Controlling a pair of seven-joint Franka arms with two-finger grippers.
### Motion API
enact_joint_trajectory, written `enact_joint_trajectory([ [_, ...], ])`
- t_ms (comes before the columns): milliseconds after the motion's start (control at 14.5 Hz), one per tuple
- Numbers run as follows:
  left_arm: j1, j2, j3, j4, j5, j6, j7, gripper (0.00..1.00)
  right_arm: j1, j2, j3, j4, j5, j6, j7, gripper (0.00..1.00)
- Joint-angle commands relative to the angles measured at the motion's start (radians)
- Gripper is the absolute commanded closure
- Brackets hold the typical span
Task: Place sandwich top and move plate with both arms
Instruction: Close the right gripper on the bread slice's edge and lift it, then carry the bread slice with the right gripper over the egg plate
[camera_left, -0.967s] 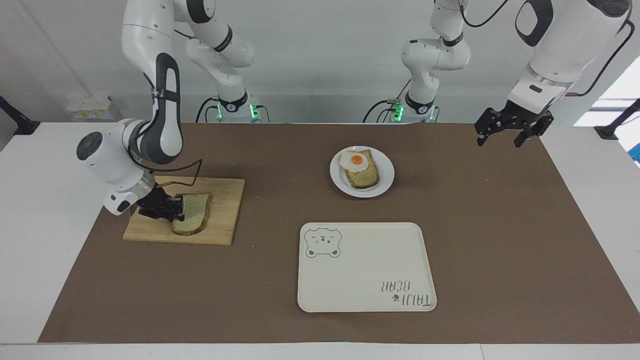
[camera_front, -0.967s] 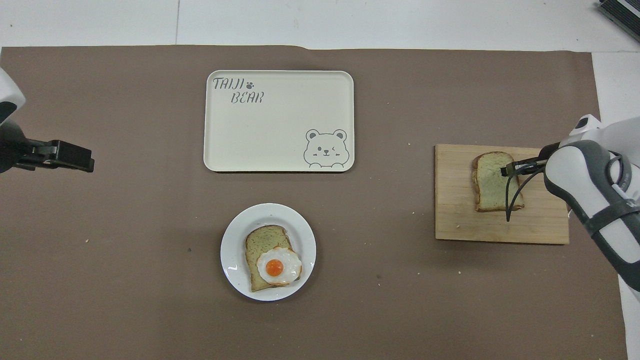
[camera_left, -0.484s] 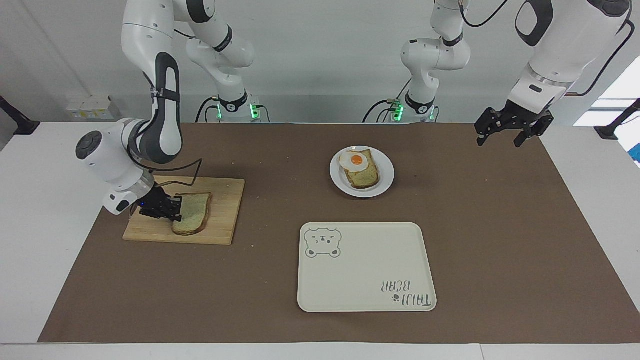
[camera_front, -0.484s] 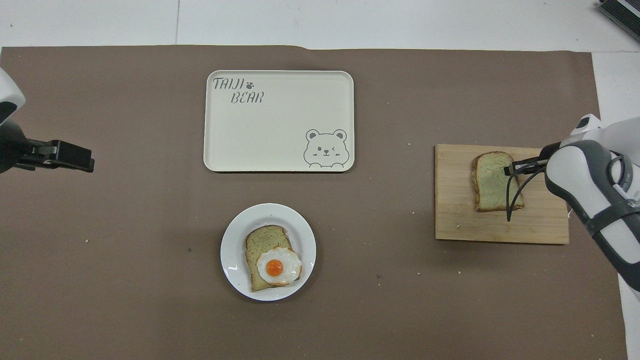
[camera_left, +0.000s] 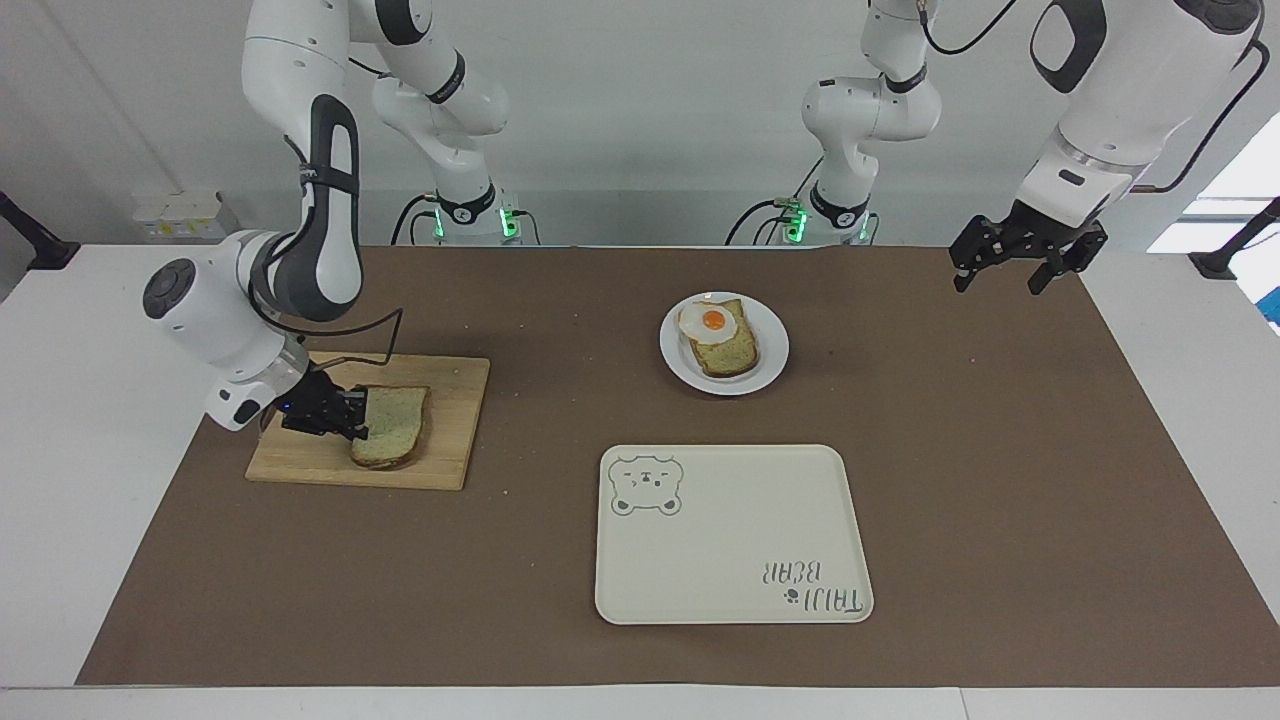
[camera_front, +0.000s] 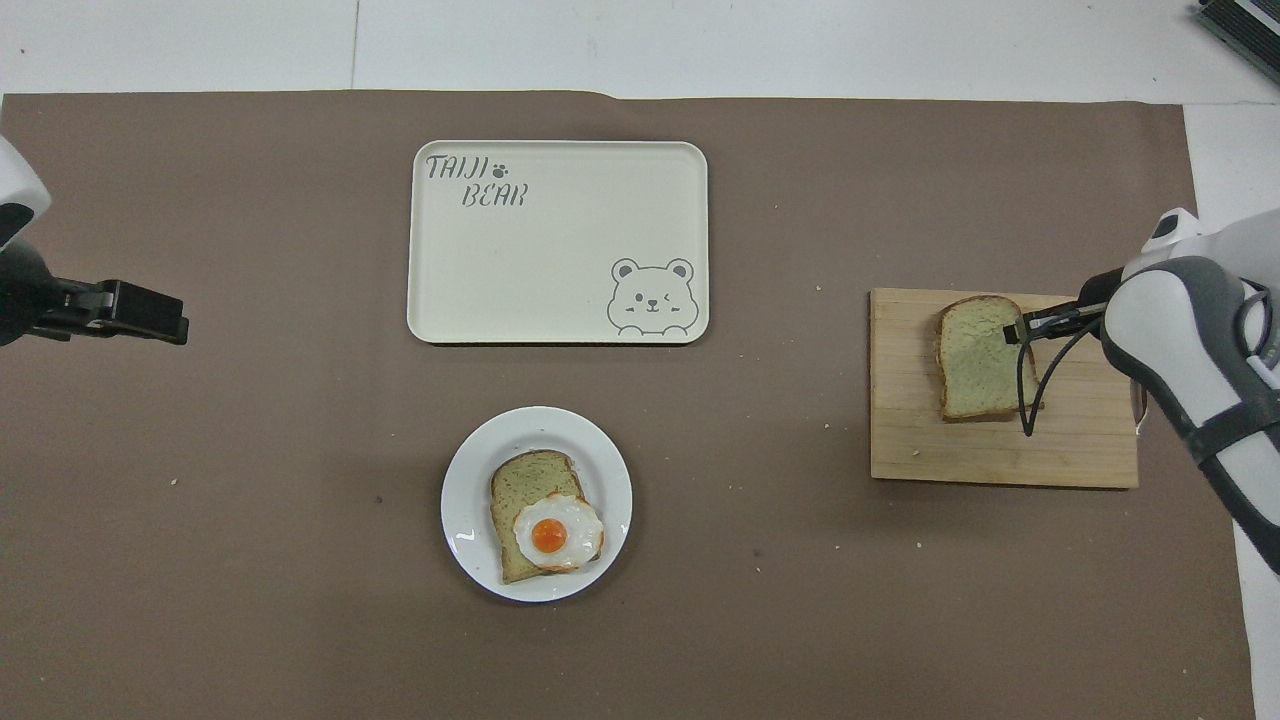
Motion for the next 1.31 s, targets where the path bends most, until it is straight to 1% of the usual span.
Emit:
enact_joint_trajectory([
  [0, 0.012, 0.003, -0.009, 0.017, 0.012, -0.012, 0.012, 0.0, -0.004, -0.047, 0.013, 0.044, 0.027, -0.104, 0.026, 1.0],
  [207, 0.012, 0.003, -0.009, 0.017, 0.012, -0.012, 0.012, 0.0, -0.004, -0.094, 0.054, 0.072, 0.032, -0.196, 0.083, 1.0],
  [276, 0.013, 0.003, -0.009, 0.017, 0.012, -0.012, 0.014, 0.0, -0.004, -0.097, 0.069, 0.095, 0.032, -0.234, 0.096, 1.0],
  [484, 0.013, 0.003, -0.009, 0.017, 0.012, -0.012, 0.012, 0.0, -0.004, -0.117, 0.141, 0.147, 0.032, -0.305, 0.26, 1.0],
  [622, 0.012, 0.003, -0.009, 0.017, 0.012, -0.012, 0.012, 0.0, -0.003, -0.138, 0.189, 0.152, 0.03, -0.316, 0.383, 1.0],
  [898, 0.012, 0.003, -0.009, 0.017, 0.012, -0.012, 0.012, 0.0, -0.001, -0.152, 0.29, 0.143, 0.03, -0.336, 0.542, 1.0],
  [967, 0.013, 0.003, -0.009, 0.017, 0.012, -0.012, 0.012, 0.0, 0.012, -0.153, 0.321, 0.143, 0.029, -0.336, 0.598, 1.0],
  [1105, 0.012, 0.003, -0.009, 0.017, 0.012, -0.012, 0.012, 0.0, 0.09, -0.157, 0.321, 0.141, 0.022, -0.318, 0.696, 1.0],
  [1244, 0.012, 0.003, -0.009, 0.017, 0.012, -0.012, 0.012, 0.0, 0.135, -0.16, 0.324, 0.141, 0.032, -0.317, 0.754, 1.0],
])
